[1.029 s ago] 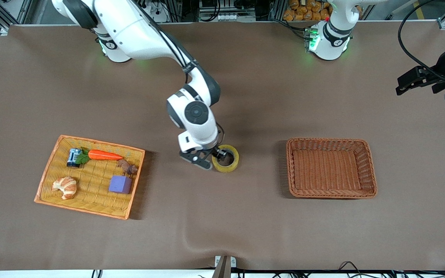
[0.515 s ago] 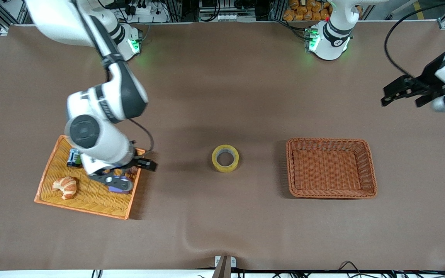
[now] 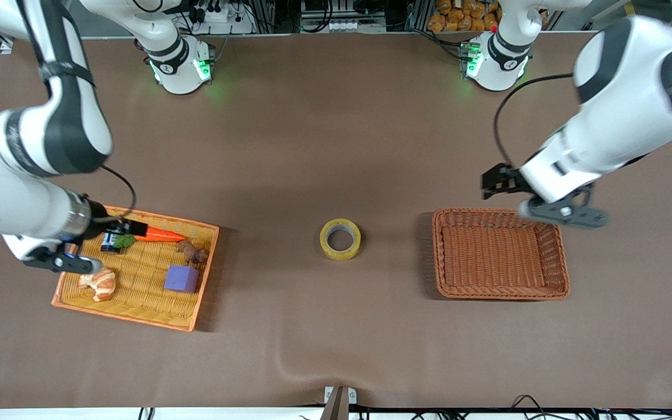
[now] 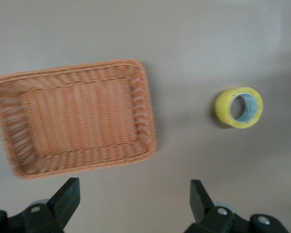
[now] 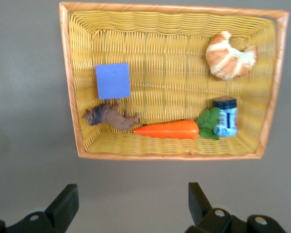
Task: Transfer tape with both arms
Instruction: 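Withdraw the right gripper while the left gripper reaches toward the tape roll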
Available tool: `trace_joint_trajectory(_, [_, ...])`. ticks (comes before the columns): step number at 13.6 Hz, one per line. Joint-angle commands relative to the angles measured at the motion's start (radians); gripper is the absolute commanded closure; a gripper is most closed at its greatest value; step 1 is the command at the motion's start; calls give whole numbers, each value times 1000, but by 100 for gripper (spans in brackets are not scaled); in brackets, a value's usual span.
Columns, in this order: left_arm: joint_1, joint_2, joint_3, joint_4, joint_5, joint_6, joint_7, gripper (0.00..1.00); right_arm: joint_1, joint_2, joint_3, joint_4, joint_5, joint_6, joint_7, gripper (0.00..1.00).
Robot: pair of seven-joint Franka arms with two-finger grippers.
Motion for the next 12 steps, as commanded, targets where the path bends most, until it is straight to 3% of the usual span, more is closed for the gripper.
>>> trace_joint_trajectory(1, [-83, 89, 7, 16, -22, 71, -64, 0, -11, -144, 22, -90, 12, -32, -94, 0])
trace_joint_trajectory(4, [-201, 215, 8, 18, -17, 232, -175, 0, -40, -241, 19, -87, 10, -99, -180, 0])
trace_joint_trajectory(8, [-282, 361, 13, 29, -13, 409, -210, 0, -56, -321, 18, -75, 9, -187, -170, 0])
trace_joint_trajectory(12, [-313, 455, 14, 29, -12, 556, -210, 0, -90, -332, 30, -69, 9, -210, -170, 0])
